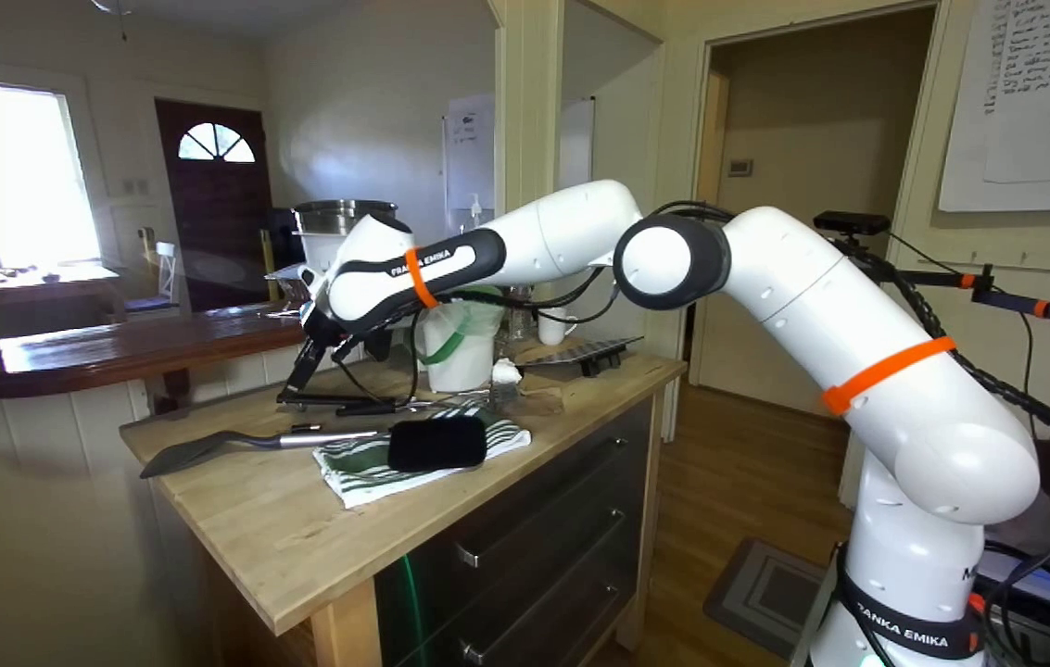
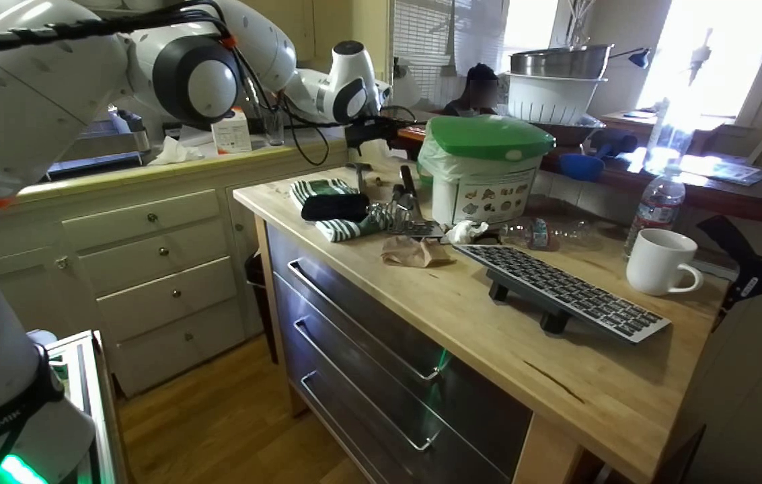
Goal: Pick up the battery and put it on the left side of the table
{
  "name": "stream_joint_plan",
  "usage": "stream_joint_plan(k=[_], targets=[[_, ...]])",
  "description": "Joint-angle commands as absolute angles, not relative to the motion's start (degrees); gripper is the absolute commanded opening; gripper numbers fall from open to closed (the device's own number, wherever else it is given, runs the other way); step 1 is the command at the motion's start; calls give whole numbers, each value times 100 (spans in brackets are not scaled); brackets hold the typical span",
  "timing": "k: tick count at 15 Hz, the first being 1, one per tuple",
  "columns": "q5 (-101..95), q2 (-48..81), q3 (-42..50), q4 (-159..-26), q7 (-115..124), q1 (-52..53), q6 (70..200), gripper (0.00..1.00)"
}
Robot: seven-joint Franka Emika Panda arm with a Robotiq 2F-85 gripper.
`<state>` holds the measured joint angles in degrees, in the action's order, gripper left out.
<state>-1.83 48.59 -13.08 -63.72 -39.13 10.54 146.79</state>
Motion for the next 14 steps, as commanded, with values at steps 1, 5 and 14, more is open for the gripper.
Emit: stream_joint_plan(k=[1,5,14], targets=[[-628,4240,-882,-6210,-3379,1287,13254,100],[-733,3307,-810,-6392,-3102,1282,11394,100],[-419,3315,-850,-4454,-2165,1237,7300,100]])
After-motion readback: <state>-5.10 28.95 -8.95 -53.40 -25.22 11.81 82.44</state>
